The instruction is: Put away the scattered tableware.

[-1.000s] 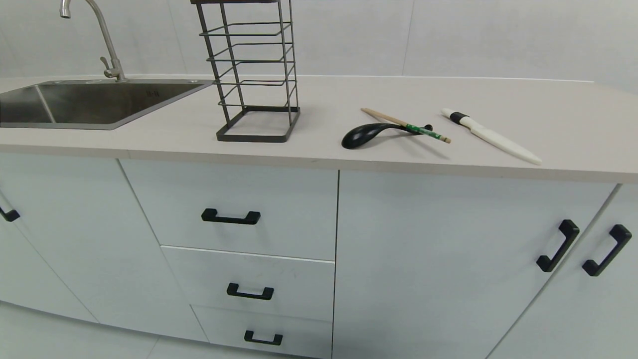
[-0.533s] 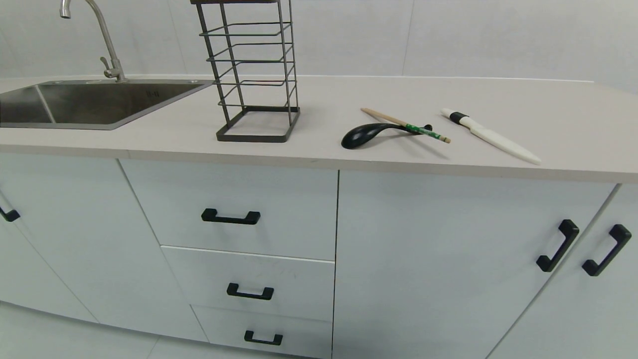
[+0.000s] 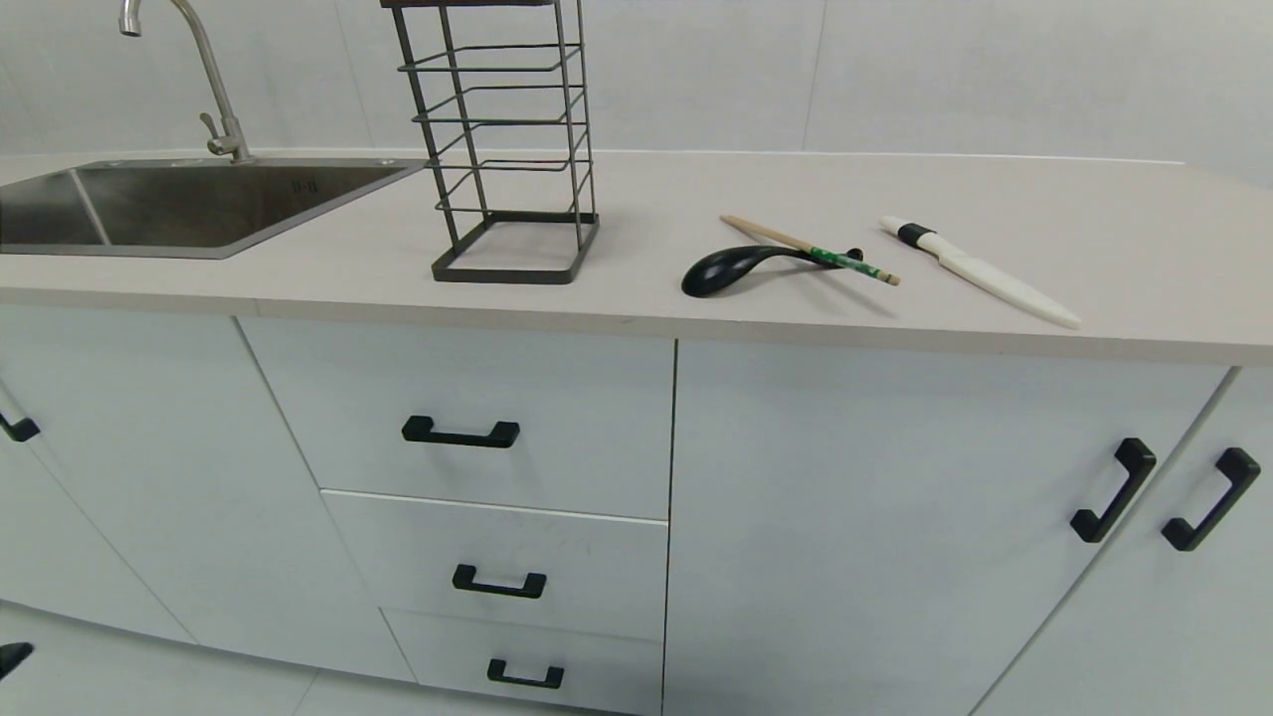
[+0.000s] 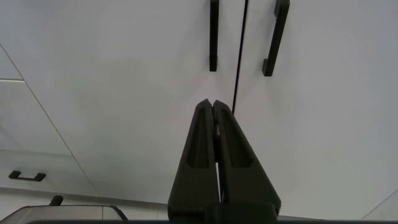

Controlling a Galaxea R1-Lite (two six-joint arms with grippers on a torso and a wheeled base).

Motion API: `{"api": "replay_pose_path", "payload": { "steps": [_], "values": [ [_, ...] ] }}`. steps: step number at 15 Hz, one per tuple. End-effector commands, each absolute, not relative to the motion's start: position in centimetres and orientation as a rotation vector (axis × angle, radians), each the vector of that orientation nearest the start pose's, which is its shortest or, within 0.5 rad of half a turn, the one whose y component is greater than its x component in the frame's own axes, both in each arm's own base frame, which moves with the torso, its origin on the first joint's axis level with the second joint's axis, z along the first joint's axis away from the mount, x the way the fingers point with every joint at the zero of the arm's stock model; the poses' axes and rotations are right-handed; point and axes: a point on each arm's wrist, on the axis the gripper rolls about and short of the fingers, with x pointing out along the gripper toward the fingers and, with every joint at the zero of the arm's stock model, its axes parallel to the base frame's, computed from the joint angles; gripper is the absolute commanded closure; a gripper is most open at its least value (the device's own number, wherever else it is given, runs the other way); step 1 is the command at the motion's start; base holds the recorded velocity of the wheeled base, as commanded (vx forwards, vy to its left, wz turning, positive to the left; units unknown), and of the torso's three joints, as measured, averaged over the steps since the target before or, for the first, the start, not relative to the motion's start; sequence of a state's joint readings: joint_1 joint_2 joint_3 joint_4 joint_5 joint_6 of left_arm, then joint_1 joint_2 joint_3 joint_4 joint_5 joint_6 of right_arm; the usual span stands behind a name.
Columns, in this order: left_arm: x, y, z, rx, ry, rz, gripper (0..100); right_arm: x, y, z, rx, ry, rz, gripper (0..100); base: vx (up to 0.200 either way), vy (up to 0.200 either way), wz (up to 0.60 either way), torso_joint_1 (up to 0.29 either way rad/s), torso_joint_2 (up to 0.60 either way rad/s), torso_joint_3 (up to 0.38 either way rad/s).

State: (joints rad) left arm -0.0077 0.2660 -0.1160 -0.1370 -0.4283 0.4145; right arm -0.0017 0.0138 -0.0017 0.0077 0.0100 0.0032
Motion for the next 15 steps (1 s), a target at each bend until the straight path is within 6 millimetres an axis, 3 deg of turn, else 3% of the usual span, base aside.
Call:
{"api": "replay_pose_path", "payload": {
  "steps": [1, 3, 5, 11, 15],
  "values": [
    [2.6, -1.2, 10.6, 0.650, 0.127, -0.637, 0, -2.2, 0.0, 7.5, 0.003, 0.021, 0.008, 100, 0.000, 0.000, 0.00, 0.000, 0.00, 0.000],
    [4.4, -1.4, 10.4, 0.837, 0.184, -0.738, 0, -2.2, 0.0, 7.5, 0.003, 0.021, 0.008, 100, 0.000, 0.000, 0.00, 0.000, 0.00, 0.000],
    [5.2, -1.5, 10.1, 0.873, 0.234, -0.785, 0, -2.2, 0.0, 7.5, 0.003, 0.021, 0.008, 100, 0.000, 0.000, 0.00, 0.000, 0.00, 0.000],
    [8.6, -3.0, 11.9, 1.051, 0.250, -0.878, 0, -2.2, 0.0, 7.5, 0.003, 0.021, 0.008, 100, 0.000, 0.000, 0.00, 0.000, 0.00, 0.000],
    [10.6, -4.7, 11.2, 1.158, 0.338, -0.947, 0, -2.2, 0.0, 7.5, 0.003, 0.021, 0.008, 100, 0.000, 0.000, 0.00, 0.000, 0.00, 0.000]
  ]
}}
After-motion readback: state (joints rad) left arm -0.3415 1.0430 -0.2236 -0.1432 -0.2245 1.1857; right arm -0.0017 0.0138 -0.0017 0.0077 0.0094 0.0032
